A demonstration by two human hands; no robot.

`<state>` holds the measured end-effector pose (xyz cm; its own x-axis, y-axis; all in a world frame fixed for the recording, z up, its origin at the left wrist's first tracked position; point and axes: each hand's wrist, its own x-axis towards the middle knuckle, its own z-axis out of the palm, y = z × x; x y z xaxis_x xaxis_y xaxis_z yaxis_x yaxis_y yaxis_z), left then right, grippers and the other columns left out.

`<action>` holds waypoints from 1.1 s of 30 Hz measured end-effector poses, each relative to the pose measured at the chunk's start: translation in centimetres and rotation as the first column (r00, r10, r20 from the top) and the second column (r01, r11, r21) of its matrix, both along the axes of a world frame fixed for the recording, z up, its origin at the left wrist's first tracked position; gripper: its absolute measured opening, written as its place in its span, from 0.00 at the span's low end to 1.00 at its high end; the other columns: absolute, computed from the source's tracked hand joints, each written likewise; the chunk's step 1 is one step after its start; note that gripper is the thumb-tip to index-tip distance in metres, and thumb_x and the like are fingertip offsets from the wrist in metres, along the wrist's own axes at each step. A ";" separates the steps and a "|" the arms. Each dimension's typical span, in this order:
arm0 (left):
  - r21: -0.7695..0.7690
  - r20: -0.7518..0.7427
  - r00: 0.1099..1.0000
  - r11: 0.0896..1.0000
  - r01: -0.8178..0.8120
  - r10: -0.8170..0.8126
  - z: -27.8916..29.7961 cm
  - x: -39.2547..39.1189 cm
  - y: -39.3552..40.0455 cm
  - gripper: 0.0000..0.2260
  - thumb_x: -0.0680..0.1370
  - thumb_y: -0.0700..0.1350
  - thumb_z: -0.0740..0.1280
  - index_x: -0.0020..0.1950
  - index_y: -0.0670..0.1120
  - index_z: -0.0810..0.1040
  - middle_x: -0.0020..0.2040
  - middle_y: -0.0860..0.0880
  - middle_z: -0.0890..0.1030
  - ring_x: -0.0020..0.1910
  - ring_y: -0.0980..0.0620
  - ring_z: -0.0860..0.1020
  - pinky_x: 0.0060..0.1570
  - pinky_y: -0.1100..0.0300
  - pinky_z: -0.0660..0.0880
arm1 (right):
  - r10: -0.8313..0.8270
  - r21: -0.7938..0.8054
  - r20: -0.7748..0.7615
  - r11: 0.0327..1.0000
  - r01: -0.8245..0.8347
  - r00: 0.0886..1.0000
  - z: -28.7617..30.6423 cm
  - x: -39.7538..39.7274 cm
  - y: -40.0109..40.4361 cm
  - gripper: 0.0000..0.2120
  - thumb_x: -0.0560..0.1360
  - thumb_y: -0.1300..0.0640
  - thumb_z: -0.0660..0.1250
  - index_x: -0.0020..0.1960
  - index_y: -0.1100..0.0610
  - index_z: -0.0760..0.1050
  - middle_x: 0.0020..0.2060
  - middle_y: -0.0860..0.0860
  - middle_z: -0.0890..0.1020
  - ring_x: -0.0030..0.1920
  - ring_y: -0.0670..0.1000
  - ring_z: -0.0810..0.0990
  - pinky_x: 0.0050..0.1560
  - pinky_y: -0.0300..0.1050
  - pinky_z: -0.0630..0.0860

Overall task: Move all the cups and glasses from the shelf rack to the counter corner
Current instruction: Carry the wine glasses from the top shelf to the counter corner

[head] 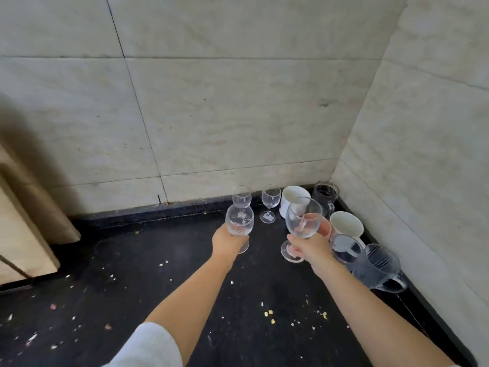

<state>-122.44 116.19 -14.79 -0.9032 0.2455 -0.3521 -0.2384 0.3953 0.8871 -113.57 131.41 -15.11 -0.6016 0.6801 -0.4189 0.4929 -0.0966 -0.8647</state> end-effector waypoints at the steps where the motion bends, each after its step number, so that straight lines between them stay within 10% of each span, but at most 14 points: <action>1: 0.006 0.024 1.000 1.000 -0.004 0.004 -0.9 -0.6 0.5 0.08 0.67 0.32 0.62 0.32 0.42 0.68 0.32 0.48 0.71 0.33 0.50 0.66 0.34 0.60 0.65 | -0.018 -0.043 0.014 0.999 0.019 1.000 -0.8 -1.1 0.3 0.09 0.72 0.61 0.69 0.49 0.65 0.77 0.35 0.56 0.77 0.40 0.54 0.79 0.45 0.41 0.76; 5: 0.035 0.090 0.996 0.999 0.021 -0.024 -5.1 -3.7 2.9 0.12 0.68 0.32 0.64 0.32 0.48 0.69 0.34 0.50 0.72 0.37 0.50 0.69 0.39 0.58 0.68 | -0.053 -0.118 0.030 0.991 0.056 0.998 -3.8 -5.3 1.2 0.20 0.73 0.65 0.68 0.61 0.72 0.70 0.54 0.68 0.79 0.52 0.62 0.80 0.53 0.46 0.80; 8: 0.062 0.102 0.993 0.996 0.059 -0.066 -6.5 -4.4 3.7 0.14 0.69 0.33 0.64 0.30 0.50 0.68 0.32 0.52 0.72 0.34 0.53 0.69 0.34 0.64 0.68 | -0.037 -0.059 0.055 0.997 0.040 0.998 -4.8 -6.6 1.4 0.04 0.71 0.64 0.69 0.45 0.60 0.76 0.36 0.54 0.78 0.45 0.57 0.81 0.53 0.51 0.79; 11: 0.061 0.113 0.988 0.993 0.097 -0.104 -8.1 -5.7 4.7 0.15 0.69 0.33 0.64 0.30 0.50 0.67 0.32 0.52 0.71 0.35 0.52 0.69 0.32 0.65 0.66 | 0.012 -0.045 0.111 0.999 -0.007 0.994 -6.4 -8.5 2.1 0.11 0.72 0.64 0.68 0.34 0.53 0.73 0.34 0.54 0.77 0.42 0.54 0.76 0.58 0.54 0.75; 26: 0.020 0.141 0.990 1.000 -0.021 0.018 -11.9 -6.9 6.7 0.12 0.71 0.35 0.65 0.36 0.51 0.72 0.34 0.53 0.76 0.32 0.59 0.72 0.30 0.71 0.69 | 0.014 -0.200 0.190 0.979 0.025 0.982 -8.8 -10.7 3.3 0.06 0.72 0.65 0.66 0.49 0.64 0.77 0.52 0.63 0.81 0.56 0.62 0.79 0.65 0.56 0.73; 30: 0.024 0.134 0.990 0.998 -0.052 0.048 -12.1 -6.5 6.4 0.14 0.71 0.37 0.69 0.54 0.48 0.72 0.43 0.54 0.77 0.40 0.60 0.75 0.35 0.71 0.71 | 0.038 -0.378 0.098 0.926 0.002 0.994 -9.0 -10.1 3.4 0.18 0.72 0.72 0.63 0.61 0.63 0.72 0.42 0.55 0.77 0.42 0.51 0.77 0.59 0.51 0.74; 33: -0.028 0.147 0.985 0.995 -0.091 0.094 -11.1 -6.0 5.4 0.25 0.72 0.37 0.69 0.67 0.44 0.65 0.58 0.46 0.77 0.46 0.53 0.76 0.47 0.62 0.76 | 0.039 -0.395 0.140 0.918 0.020 0.989 -8.4 -9.9 3.6 0.22 0.72 0.72 0.62 0.65 0.62 0.68 0.51 0.56 0.74 0.50 0.53 0.74 0.57 0.49 0.75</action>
<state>-128.40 121.60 -25.85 -0.8594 0.1542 -0.4876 -0.4026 0.3840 0.8310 -123.44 135.00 -23.48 -0.5217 0.4361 -0.7333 0.6101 -0.4101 -0.6780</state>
